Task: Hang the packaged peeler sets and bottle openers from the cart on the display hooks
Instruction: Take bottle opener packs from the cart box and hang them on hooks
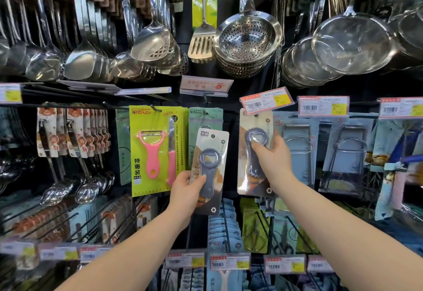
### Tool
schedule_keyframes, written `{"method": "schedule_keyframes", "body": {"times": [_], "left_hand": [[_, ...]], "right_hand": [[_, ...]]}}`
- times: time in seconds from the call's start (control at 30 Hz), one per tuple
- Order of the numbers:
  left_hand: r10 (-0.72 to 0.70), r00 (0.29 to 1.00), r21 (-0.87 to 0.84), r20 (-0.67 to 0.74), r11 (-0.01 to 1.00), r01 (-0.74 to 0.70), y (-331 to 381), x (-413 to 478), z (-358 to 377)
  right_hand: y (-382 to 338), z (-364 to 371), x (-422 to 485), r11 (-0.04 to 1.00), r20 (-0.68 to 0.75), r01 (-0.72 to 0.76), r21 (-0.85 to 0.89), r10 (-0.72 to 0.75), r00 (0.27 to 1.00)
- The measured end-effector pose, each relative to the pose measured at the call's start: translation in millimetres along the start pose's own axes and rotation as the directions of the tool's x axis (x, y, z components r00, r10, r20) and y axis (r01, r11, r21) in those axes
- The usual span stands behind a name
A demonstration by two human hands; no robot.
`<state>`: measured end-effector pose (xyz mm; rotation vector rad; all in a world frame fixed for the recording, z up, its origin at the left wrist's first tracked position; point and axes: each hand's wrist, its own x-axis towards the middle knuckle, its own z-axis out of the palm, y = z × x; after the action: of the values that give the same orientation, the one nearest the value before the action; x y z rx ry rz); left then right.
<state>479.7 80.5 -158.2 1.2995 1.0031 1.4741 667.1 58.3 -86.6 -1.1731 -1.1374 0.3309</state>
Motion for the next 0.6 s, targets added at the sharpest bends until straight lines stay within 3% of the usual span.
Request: {"method": "schedule_keyframes", "body": {"times": [0.2,0.37,0.47,0.53,0.6], "left_hand": [[-0.005,1.000,-0.010,0.004,1.000,0.005,4,-1,0],[0.012,1.000,-0.039,0.010,0.999,-0.012,7,0,0],[0.045,0.999,-0.035,0.026,0.998,-0.044,9,-2,2],[0.059,0.997,-0.046,0.054,0.997,-0.057,11,-5,7],[0.068,0.993,-0.054,0.095,0.997,-0.063,13,-7,18]], "right_hand": [[4,8,24,0.985,0.009,-0.067,-0.159,0.070,0.998],[14,13,34,0.964,0.045,-0.024,-0.264,0.037,0.998],[12,10,25,0.922,-0.002,-0.050,-0.384,0.053,0.999],[7,7,9,0.931,-0.019,0.046,-0.363,-0.057,0.998],[1,7,-10,0.971,0.057,0.089,-0.221,-0.079,0.995]]}}
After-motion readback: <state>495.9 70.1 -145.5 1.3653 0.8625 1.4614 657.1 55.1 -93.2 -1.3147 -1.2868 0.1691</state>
